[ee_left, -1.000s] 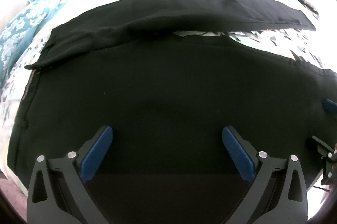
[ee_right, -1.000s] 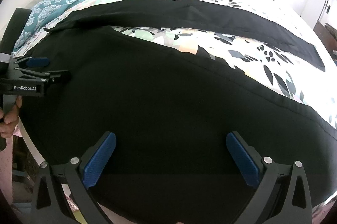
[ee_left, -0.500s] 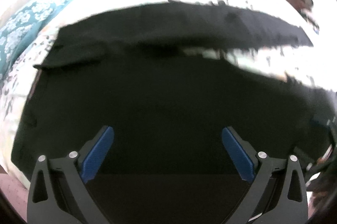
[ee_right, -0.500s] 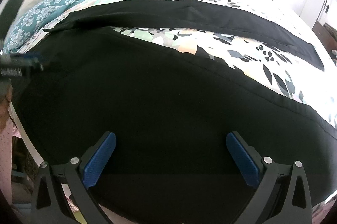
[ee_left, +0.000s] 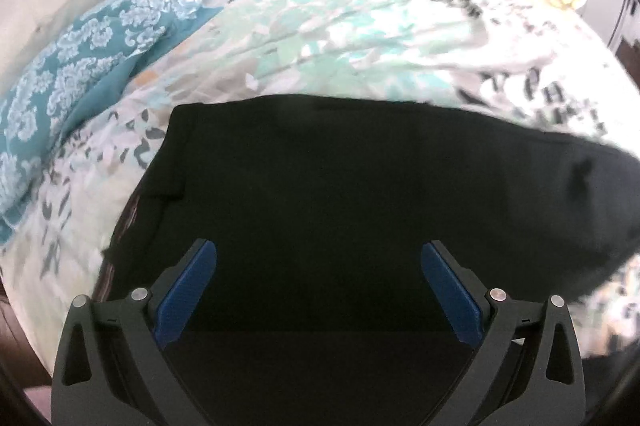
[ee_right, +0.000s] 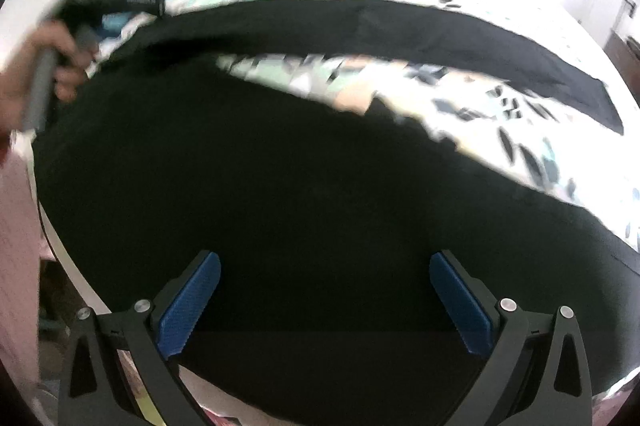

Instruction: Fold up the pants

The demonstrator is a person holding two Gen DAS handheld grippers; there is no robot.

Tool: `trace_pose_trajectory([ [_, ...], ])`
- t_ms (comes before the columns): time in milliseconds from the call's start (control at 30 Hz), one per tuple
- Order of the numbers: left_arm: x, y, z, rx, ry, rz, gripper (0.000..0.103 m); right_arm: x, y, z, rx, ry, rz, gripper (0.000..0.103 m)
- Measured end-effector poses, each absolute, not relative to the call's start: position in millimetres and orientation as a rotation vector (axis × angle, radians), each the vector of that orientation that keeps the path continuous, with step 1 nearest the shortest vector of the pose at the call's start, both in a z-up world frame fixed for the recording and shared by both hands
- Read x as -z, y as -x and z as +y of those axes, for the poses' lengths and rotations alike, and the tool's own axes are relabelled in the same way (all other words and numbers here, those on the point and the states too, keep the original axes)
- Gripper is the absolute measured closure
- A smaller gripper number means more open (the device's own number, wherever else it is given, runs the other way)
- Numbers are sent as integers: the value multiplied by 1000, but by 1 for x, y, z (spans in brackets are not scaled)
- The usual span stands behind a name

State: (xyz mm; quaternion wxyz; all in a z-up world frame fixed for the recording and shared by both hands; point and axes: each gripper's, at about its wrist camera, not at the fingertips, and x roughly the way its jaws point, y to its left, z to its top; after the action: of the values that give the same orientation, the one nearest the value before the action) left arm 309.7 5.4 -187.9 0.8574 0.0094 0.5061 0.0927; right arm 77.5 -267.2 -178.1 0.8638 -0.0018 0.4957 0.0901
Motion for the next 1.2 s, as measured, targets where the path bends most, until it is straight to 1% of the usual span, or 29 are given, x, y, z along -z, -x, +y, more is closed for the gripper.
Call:
trace_pose_trajectory([
  [67, 214, -315, 16, -239, -36, 1119, 0, 163, -79, -279, -172, -27, 984, 0],
  [100, 223, -310, 23, -225, -13, 1095, 0, 153, -83, -292, -152, -50, 947, 0],
  [167, 224, -291, 27, -202, 5, 969, 0, 143, -91, -311, -121, -90, 916, 0],
  [200, 225, -287, 25, -205, -6, 949, 0, 138, -98, -327, -103, -118, 908, 0],
  [367, 228, -289, 25, -205, -6, 942, 0, 131, -162, -423, 37, -188, 917, 0],
  [467, 229, -289, 21, -209, -9, 930, 0, 127, -213, -498, 144, -223, 899, 0],
  [600, 230, -293, 19, -221, -21, 925, 1, 140, -277, -597, 330, -268, 933, 0],
  [700, 230, -293, 19, -225, -25, 923, 1, 157, -325, -649, 380, -305, 1025, 0],
  [767, 231, -293, 18, -227, -28, 921, 1, 163, -344, -665, 401, -310, 1039, 0],
  [833, 231, -293, 18, -229, -31, 919, 1, 179, -368, -675, 387, -304, 1105, 0],
  [1000, 233, -294, 17, -236, -40, 915, 1, 206, -395, -676, 361, -160, 1190, 0],
  [1033, 233, -294, 17, -236, -41, 916, 1, 208, -395, -678, 351, -171, 1199, 7],
  [1067, 233, -294, 17, -236, -41, 916, 1, 208, -394, -682, 333, -200, 1186, 38],
  [1100, 233, -294, 17, -237, -42, 916, 1, 200, -389, -683, 325, -240, 1148, 55],
  [1133, 233, -294, 17, -237, -43, 916, 1, 193, -382, -682, 347, -229, 1130, 83],
  [1167, 233, -294, 17, -238, -43, 915, 1, 184, -376, -677, 328, -209, 1110, 98],
  [1200, 233, -294, 17, -238, -43, 915, 1, 173, -369, -664, 297, -134, 1081, 98],
])
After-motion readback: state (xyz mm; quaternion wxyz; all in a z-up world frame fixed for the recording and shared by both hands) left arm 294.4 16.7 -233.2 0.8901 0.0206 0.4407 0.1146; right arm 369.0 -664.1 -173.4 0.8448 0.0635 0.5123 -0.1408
